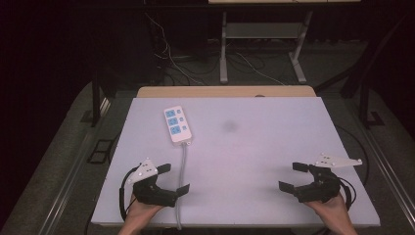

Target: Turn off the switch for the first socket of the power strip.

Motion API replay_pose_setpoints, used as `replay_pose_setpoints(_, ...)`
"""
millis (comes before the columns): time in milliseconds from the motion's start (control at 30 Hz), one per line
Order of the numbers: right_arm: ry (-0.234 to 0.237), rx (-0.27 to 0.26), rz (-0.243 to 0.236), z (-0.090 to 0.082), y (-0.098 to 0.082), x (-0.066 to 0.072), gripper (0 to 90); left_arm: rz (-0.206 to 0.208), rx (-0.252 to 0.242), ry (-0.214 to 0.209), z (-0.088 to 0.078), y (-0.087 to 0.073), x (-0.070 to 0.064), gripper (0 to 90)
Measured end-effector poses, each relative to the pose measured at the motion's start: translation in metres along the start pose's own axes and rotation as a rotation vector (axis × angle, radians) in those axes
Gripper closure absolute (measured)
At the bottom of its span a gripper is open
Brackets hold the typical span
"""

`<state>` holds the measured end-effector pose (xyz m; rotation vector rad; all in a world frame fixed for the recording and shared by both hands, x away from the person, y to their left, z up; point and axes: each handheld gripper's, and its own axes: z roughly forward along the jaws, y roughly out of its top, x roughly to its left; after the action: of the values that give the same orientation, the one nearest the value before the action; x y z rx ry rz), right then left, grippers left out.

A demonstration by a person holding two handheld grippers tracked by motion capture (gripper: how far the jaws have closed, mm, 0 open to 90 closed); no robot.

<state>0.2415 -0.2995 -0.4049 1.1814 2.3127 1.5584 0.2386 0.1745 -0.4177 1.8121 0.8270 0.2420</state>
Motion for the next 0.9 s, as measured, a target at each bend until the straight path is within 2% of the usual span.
replay_pose_setpoints(800,0.016,0.045,0.005,0.0063,-0.0042,-0.0003,0.4,-0.005,0.011,-0.015,-0.0039,0.0006,0.0012,0.0)
replay_pose_setpoints(900,0.016,0.047,0.006,0.0065,-0.0042,-0.0004,0.4,-0.002,0.023,-0.015,-0.0041,0.0016,0.0003,0.0)
